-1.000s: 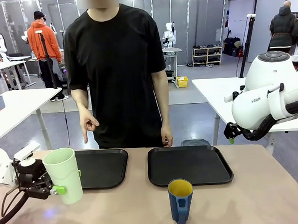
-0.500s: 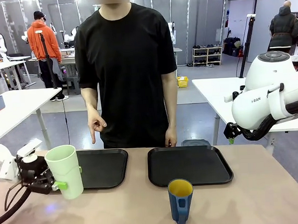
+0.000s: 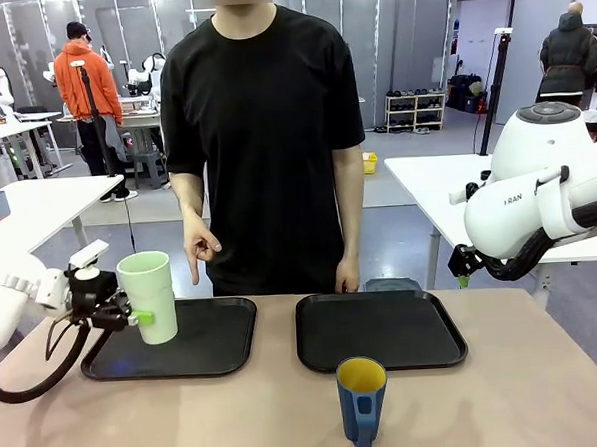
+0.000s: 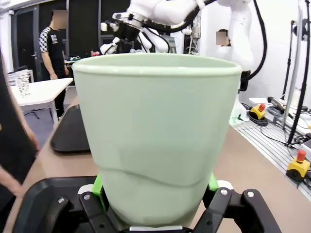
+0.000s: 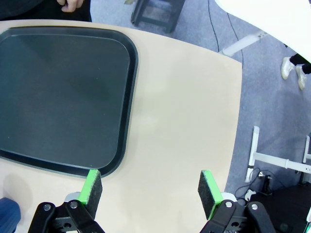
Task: Sort and store the cups by type.
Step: Place the picked Reusable plastic cup into the Flat Tray indicated by the person.
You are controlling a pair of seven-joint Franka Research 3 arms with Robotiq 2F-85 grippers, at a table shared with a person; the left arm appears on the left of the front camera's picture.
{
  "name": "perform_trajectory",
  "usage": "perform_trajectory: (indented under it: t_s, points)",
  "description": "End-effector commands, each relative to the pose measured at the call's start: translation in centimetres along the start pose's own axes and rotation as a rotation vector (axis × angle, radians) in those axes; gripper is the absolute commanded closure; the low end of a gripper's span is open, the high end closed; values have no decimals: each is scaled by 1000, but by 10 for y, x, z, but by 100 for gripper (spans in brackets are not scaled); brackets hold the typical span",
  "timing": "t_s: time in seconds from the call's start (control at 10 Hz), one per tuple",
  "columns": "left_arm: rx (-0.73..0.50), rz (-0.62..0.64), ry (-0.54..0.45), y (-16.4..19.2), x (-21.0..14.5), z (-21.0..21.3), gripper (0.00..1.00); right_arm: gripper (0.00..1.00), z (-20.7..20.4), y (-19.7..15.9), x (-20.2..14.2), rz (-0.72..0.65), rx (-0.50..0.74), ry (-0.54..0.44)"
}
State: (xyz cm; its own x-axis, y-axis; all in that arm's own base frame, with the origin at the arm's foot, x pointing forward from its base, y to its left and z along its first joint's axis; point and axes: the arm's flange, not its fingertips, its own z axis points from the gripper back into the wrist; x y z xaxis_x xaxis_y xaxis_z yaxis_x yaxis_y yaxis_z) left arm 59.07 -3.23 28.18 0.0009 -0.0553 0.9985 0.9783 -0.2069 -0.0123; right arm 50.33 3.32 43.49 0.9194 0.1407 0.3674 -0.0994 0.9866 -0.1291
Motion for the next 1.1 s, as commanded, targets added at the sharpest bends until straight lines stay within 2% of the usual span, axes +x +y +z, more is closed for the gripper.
perform_trajectory:
  t_s: [0.0,0.3,0.5,0.8,1.0]
  points:
    - [-3,9,-33,31,3,4,16,0,1,-1,1,-1,-2,-2]
    - [-37,-65,-7,42,8,6,16,0,1,-1,1,-1,-2,-2]
    - [-23,-66,-23,43,6,7,16,0,1,-1,1,-1,-2,-2]
    - [-16,-66,8,49,-15,9,16,0,1,-1,1,-1,-2,-2]
    - [-19,-80,-10,53,-31,11,16,0,1,-1,1,-1,-2,-2]
